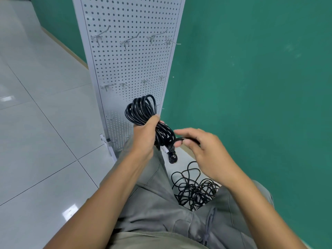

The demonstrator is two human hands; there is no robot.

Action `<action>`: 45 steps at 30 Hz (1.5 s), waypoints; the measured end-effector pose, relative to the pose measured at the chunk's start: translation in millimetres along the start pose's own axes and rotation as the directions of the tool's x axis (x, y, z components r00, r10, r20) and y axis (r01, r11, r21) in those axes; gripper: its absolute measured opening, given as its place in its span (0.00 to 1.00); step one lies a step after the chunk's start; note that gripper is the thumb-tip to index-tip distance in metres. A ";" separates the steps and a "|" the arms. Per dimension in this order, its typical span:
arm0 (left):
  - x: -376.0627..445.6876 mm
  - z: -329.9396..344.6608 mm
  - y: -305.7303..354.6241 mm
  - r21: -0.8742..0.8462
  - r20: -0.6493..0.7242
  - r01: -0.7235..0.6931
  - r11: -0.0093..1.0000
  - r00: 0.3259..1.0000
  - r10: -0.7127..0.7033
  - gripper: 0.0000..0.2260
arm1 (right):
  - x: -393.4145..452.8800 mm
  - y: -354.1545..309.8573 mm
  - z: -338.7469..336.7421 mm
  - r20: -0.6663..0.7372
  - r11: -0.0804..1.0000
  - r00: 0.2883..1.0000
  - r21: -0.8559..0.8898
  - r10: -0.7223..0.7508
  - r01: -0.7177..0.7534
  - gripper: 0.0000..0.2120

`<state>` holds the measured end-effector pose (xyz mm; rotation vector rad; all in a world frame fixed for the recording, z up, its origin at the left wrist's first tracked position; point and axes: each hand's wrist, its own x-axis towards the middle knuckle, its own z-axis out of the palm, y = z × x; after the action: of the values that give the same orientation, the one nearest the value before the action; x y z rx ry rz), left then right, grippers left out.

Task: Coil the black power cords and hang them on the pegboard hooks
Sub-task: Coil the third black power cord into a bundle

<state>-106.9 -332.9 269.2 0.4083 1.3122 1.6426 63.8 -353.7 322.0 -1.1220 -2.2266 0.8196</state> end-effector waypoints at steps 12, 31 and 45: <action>-46.8 24.1 10.4 0.034 0.574 0.202 0.979 0.798 -0.184 0.14 | 22.4 -18.9 -44.6 -0.291 0.993 0.949 0.051 0.119 -0.109 0.21; -31.8 15.0 10.8 -0.167 0.874 0.566 0.807 0.464 -0.144 0.22 | -18.2 46.7 -24.5 -0.198 0.781 0.912 0.600 0.359 -0.177 0.03; -46.7 21.4 1.9 0.242 0.691 0.245 0.939 0.636 -0.344 0.23 | 4.5 -33.6 -35.0 -0.178 0.542 0.889 0.835 0.423 -0.091 0.08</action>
<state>-69.4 -359.4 292.2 0.7863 0.8009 0.9403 67.3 -356.0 370.5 -1.0022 -1.1042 1.4310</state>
